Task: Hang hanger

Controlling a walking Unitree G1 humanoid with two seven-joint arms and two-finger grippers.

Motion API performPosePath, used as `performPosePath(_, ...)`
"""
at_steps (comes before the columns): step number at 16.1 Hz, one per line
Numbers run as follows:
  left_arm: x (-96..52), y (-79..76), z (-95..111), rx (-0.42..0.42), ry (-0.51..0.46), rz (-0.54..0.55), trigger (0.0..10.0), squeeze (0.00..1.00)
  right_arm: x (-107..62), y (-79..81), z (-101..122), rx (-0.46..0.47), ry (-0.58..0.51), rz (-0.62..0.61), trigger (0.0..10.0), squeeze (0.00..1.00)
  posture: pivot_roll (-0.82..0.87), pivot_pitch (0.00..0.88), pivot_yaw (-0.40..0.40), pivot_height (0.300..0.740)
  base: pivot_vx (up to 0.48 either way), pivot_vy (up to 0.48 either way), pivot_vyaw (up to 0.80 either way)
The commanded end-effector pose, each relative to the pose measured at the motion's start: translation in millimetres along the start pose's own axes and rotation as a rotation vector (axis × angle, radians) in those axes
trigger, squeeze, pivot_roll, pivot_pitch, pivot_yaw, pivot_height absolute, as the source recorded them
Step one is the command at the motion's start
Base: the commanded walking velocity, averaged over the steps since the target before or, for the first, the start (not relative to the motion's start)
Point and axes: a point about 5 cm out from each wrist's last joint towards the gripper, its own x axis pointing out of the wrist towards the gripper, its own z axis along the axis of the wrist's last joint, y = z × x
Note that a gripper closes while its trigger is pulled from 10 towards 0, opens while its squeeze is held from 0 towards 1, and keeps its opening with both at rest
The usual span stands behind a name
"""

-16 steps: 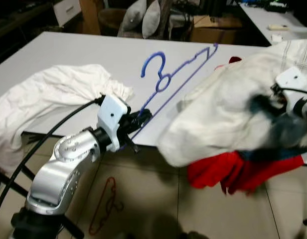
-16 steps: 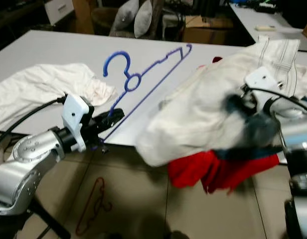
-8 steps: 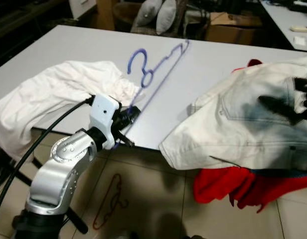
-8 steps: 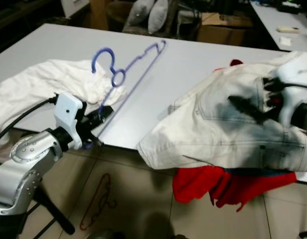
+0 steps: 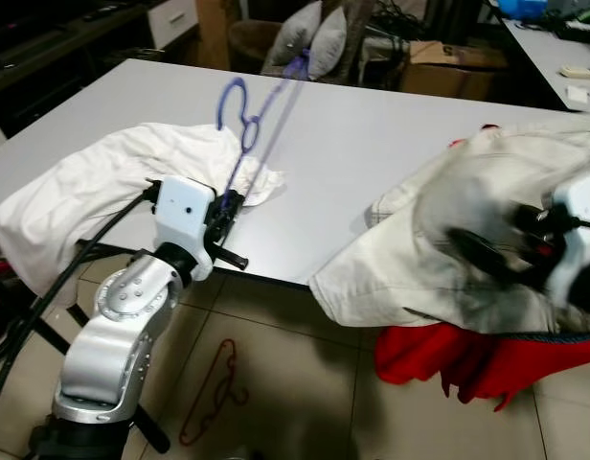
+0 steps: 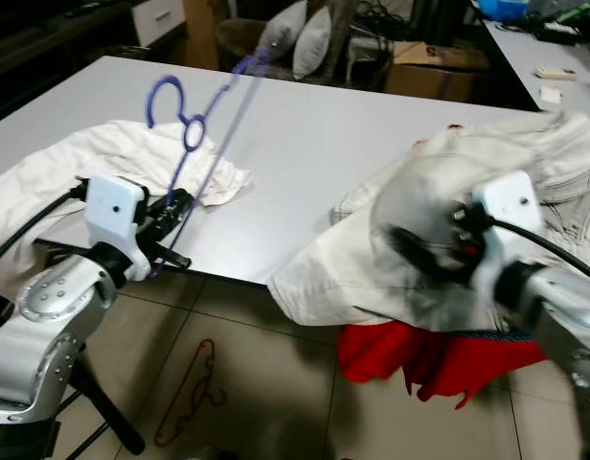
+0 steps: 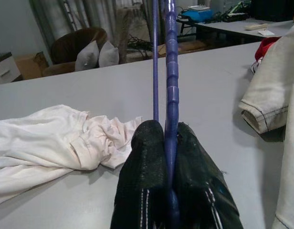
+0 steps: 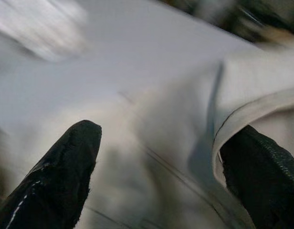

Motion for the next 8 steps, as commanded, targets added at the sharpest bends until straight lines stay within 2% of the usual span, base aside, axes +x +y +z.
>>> performPosePath(1, 2.7, -1.8, 3, 0.017, -0.009, -0.014, 10.0, 0.00, -1.4, -11.9, -12, -0.021, 0.084, -0.085, 10.0, 0.00, 0.02, 0.005, 0.025, 0.740, 0.000, 0.000, 0.00)
performPosePath(2, 3.1, -4.5, 3, 0.027, -0.003, -0.038, 10.0, 0.00, -9.6, -25.3, -17, -0.083, 0.145, -0.148, 10.0, 0.00, 0.02, 0.005, 0.027, 0.740, 0.000, 0.000, 0.00)
performPosePath(3, 3.5, -6.0, 2, 0.031, 0.004, -0.052, 10.0, 0.00, -24.7, -43.3, -22, -0.182, 0.252, -0.189, 10.0, 0.00, 0.02, 0.008, 0.028, 0.740, 0.000, 0.000, 0.00)
performPosePath(4, 3.9, -6.4, 1, 0.030, 0.008, -0.057, 10.0, 0.00, -38.6, -57.1, -26, -0.264, 0.352, -0.210, 10.0, 0.00, 0.01, 0.010, 0.030, 0.740, 0.000, 0.000, 0.00)
performPosePath(5, 4.2, -7.2, 1, 0.030, 0.009, -0.065, 10.0, 0.00, -52.1, -64.1, -26, -0.310, 0.417, -0.179, 10.0, 0.00, 0.00, 0.011, 0.031, 0.740, 0.000, 0.000, 0.00)
performPosePath(6, 4.2, -7.8, 0, 0.033, 0.009, -0.074, 10.0, 0.00, -65.7, -67.4, -16, -0.260, 0.398, -0.142, 10.0, 0.00, -0.01, 0.012, 0.034, 0.740, 0.000, 0.000, 0.00)
performPosePath(8, 4.1, -6.8, 0, 0.027, 0.004, -0.087, 10.0, 0.00, -88.1, -74.5, 12, -0.240, 0.305, -0.110, 10.0, 0.00, -0.02, 0.013, 0.035, 0.740, 0.000, 0.000, 0.00)
